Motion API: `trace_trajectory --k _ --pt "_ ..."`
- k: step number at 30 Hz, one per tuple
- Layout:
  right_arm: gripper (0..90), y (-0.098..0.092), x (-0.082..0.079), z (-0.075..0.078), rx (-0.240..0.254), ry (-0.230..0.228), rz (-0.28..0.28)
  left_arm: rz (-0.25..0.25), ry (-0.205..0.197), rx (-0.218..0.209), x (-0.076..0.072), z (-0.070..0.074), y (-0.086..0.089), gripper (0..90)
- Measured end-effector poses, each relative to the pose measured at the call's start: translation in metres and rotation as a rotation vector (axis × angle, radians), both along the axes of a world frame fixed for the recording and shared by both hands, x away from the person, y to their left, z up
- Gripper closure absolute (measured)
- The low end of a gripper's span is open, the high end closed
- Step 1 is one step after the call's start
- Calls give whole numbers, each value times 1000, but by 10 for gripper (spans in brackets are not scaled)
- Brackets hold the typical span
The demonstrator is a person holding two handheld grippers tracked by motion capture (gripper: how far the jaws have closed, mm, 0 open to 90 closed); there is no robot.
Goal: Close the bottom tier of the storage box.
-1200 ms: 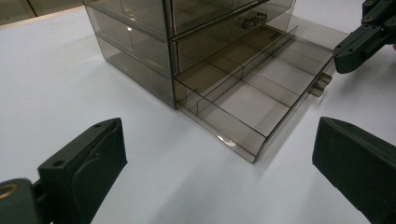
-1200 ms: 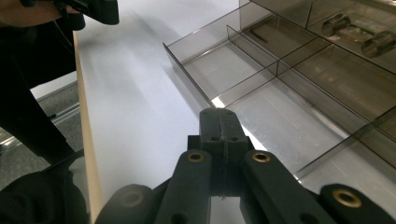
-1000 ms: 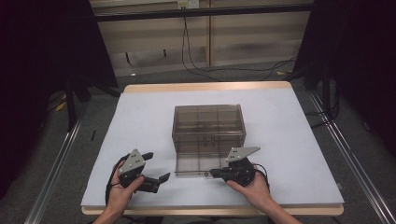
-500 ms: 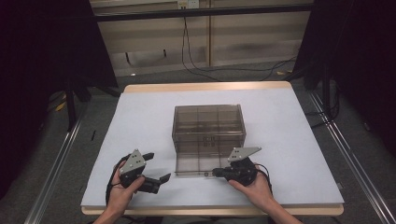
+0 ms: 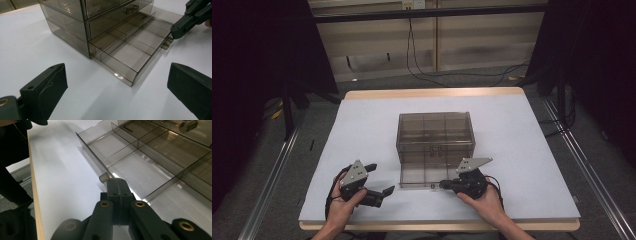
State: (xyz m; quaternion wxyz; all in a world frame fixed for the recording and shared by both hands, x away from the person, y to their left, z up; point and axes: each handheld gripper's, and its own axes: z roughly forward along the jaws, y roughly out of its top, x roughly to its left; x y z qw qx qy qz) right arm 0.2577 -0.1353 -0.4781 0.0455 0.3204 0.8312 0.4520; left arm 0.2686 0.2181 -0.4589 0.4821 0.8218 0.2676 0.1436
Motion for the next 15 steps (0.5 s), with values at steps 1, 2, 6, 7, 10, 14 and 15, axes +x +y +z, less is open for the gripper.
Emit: trace_trajectory --k 1,2,6,7,10,14,15 --pt "900 0 0 0 2 2 -2 -2 -1 5 0 0 0 27" --pt "900 1 0 0 -1 3 -1 -2 -1 9 1 0 1 27" --pt "900 1 0 0 -3 4 2 0 1 1 0 0 0 27" --pt "900 0 0 0 -5 6 1 -1 1 0 0 0 0 27" --pt "900 0 0 0 -7 10 -1 -1 0 -3 0 0 0 27" --pt "900 0 -1 -1 -10 16 -3 0 1 5 0 -1 -1 26" --pt "900 0 0 -2 -9 16 -5 1 2 1 0 -1 -1 26"
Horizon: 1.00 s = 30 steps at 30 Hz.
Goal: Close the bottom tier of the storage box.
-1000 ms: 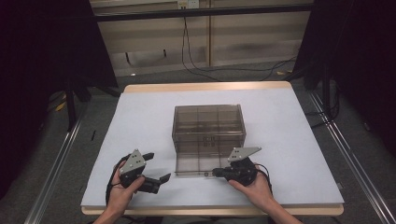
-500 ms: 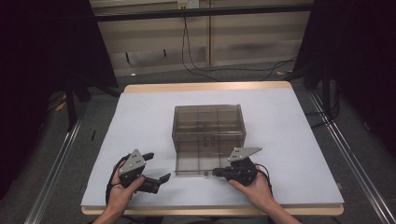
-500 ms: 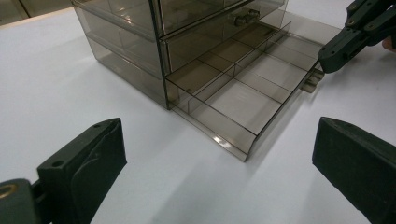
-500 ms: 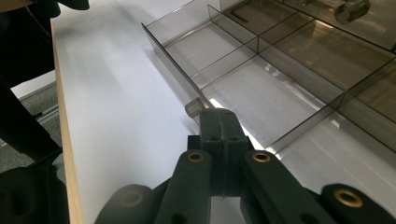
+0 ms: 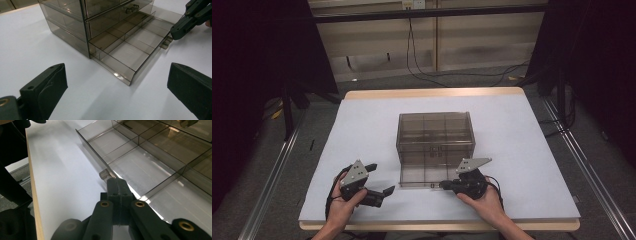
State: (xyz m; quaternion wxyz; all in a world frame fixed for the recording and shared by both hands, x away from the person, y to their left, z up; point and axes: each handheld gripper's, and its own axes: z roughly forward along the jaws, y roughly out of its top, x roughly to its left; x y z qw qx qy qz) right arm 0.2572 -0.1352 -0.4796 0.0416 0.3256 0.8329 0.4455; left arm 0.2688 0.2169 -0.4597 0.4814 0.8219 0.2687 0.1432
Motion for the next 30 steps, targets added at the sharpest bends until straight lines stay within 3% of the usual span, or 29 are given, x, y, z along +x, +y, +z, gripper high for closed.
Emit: trace_trajectory --k 30 --pt "900 -1 4 0 -8 -13 -28 -5 -4 8 0 0 0 27"
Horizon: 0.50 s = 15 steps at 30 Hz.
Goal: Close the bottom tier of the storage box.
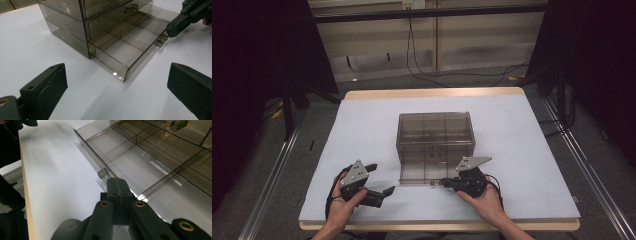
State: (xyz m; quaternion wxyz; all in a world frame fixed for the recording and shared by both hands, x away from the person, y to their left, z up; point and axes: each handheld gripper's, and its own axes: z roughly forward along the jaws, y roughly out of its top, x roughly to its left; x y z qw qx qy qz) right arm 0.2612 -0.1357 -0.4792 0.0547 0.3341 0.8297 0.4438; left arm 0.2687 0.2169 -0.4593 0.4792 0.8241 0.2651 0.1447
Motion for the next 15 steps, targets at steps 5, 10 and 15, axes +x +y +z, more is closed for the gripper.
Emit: trace_trajectory --k 5,10,15 --pt "900 -1 1 0 1 -3 -4 -2 1 -3 0 0 0 27" --pt "900 0 2 0 0 1 -6 7 4 -3 0 0 0 26" --pt "900 0 2 0 0 0 -3 -4 -1 3 0 0 0 26"
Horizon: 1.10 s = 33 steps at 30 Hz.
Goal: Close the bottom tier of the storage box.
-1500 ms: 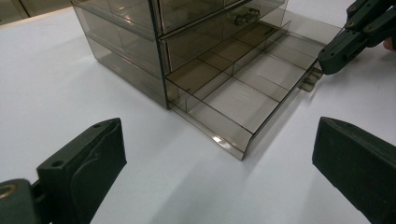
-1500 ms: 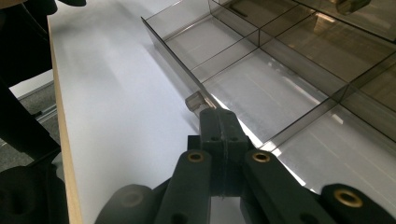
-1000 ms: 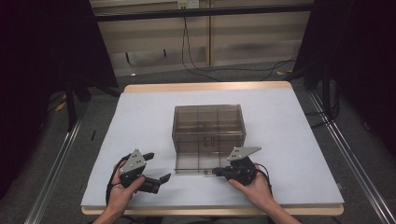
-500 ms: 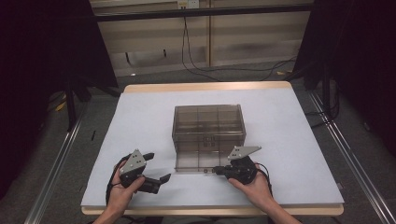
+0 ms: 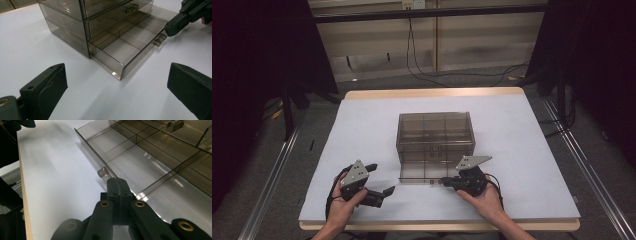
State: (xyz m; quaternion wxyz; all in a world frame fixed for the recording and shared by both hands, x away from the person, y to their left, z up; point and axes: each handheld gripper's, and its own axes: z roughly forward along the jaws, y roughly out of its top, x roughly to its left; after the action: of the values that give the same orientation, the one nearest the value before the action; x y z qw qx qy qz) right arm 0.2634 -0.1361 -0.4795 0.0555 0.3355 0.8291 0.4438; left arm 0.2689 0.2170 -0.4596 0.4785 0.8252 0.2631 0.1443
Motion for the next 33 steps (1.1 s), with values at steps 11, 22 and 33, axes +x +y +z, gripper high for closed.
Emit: trace_trajectory --k 11,22,33 --pt "900 -1 1 1 0 -2 -8 7 3 -3 0 0 0 26" --pt "900 -1 1 0 -12 -5 -24 8 4 -10 0 0 0 26" --pt "900 0 3 -2 -6 -5 -34 4 4 -11 0 0 0 27"
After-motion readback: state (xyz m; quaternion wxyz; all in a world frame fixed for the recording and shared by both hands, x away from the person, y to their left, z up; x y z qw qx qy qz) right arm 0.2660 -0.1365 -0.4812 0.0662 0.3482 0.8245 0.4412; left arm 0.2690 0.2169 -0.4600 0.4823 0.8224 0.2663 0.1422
